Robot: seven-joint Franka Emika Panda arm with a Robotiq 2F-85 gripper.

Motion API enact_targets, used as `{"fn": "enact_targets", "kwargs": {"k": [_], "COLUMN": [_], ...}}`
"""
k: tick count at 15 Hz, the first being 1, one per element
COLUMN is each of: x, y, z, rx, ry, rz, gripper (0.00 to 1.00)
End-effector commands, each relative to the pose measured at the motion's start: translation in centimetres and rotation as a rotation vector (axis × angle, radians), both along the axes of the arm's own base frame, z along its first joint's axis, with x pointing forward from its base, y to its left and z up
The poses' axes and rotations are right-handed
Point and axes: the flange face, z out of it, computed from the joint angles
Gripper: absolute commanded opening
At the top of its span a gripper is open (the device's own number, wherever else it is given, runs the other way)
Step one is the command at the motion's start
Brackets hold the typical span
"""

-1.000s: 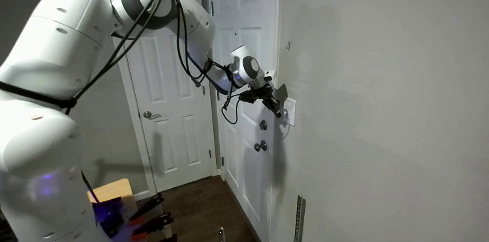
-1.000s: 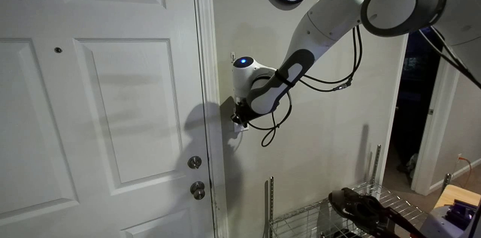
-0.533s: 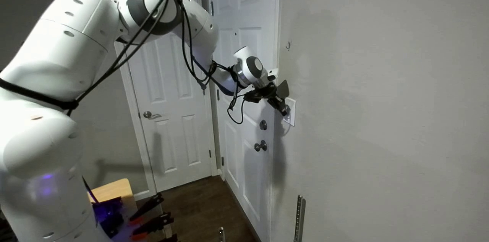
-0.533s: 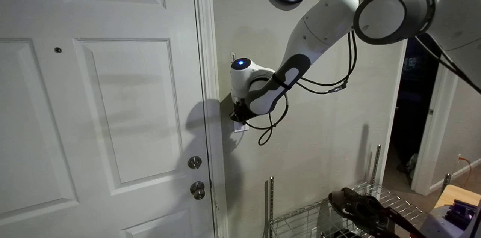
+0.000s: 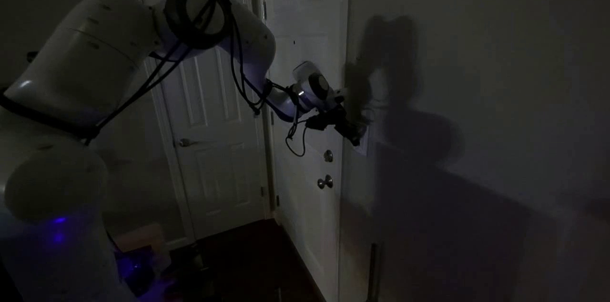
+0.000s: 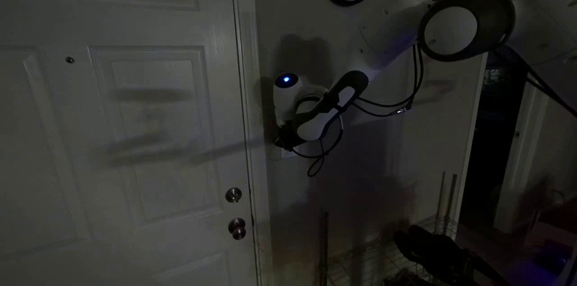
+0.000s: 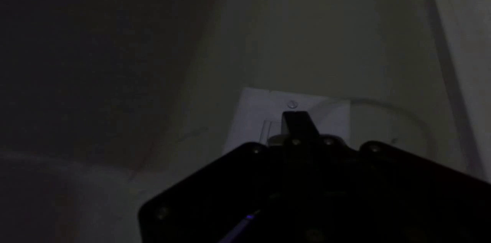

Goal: Turn off the light

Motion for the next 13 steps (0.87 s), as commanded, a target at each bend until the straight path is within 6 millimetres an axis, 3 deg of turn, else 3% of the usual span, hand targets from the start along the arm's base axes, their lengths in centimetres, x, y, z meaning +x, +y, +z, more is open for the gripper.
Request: {"fn": "enact_targets", "kwargs": {"k": [1, 13], "x": [0.7, -1.3], "y": [-0.3, 0.7], "z": [-0.2, 0.5], "rx": [-0.008, 0.03], "ry": [-0.044, 0.088], "rz": [-0.02, -0.071], "gripper": [0.0, 0.0]}}
